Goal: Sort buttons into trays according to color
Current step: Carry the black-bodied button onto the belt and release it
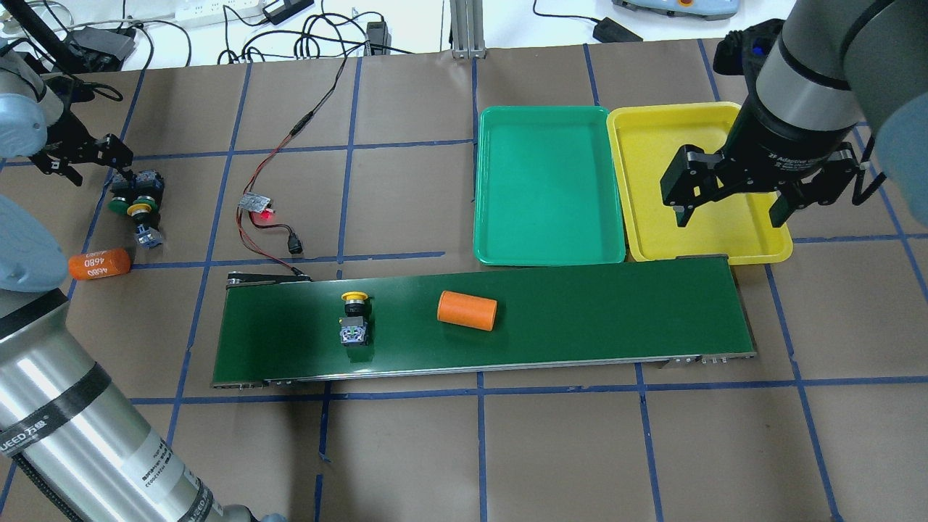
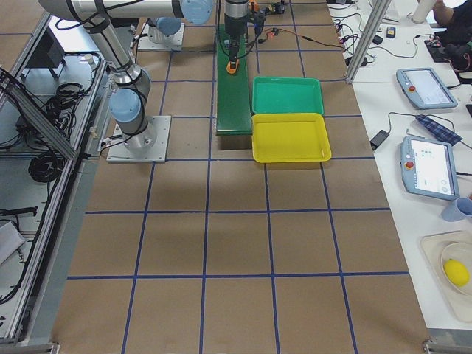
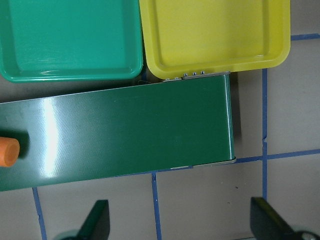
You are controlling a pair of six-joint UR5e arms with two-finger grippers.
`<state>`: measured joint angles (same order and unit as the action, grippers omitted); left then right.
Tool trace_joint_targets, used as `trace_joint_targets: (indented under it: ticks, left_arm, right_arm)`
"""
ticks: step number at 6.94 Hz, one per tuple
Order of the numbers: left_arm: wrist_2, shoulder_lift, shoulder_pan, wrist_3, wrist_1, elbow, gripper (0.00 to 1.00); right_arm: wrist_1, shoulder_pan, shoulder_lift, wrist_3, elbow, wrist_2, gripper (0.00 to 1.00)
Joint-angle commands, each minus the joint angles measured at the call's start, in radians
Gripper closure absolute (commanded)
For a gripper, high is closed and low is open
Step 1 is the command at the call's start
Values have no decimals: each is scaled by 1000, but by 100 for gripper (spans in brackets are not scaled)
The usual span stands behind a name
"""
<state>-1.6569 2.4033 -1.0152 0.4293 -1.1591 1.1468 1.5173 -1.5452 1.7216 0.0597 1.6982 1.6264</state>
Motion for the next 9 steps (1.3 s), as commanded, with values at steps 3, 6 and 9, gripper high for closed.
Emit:
trace_joint_targets:
  ticks: [3, 6, 9]
  left_arm:
    - [0, -6, -2, 2, 4, 37, 0]
    - [0, 0, 0, 37, 4, 25, 93]
    - [2, -53, -8, 40, -61, 19, 100]
  right_arm:
    - [20, 0, 3, 3, -9, -10, 0]
    - [24, -1, 3, 3, 5, -14, 0]
    - [18, -1, -2, 3, 8, -17, 0]
